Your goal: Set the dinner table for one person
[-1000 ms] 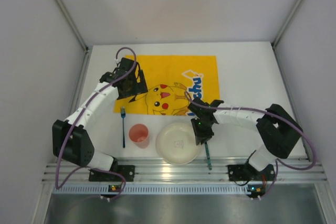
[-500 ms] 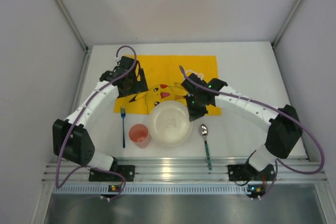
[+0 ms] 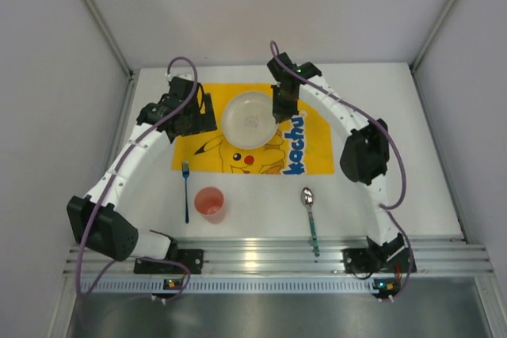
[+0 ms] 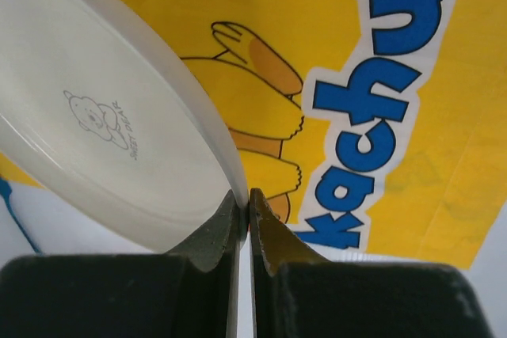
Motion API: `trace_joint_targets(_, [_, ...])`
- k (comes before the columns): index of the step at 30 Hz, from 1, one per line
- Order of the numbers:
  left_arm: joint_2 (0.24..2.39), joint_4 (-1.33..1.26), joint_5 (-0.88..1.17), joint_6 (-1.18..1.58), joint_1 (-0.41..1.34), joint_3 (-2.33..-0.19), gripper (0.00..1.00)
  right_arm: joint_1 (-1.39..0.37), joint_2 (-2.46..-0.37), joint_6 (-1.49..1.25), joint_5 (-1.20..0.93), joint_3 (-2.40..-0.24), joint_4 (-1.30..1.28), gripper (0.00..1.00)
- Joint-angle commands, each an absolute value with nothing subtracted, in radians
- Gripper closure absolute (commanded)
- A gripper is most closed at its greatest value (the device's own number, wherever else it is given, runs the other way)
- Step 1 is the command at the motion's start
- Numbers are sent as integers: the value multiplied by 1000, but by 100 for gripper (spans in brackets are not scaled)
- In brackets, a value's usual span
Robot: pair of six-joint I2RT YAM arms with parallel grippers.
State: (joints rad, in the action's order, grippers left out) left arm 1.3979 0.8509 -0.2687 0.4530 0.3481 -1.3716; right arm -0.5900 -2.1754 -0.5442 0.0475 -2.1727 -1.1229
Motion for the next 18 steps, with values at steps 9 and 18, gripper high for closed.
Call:
trace_joint_targets(9, [1292, 943, -298, 394, 351, -1373, 1, -505, -2378, -649, -96, -2315, -1026, 100])
trace_joint_targets(18, [1354, 916, -239, 400, 353, -1402, 1, -523, -2101, -503, 19, -2090, -925, 3])
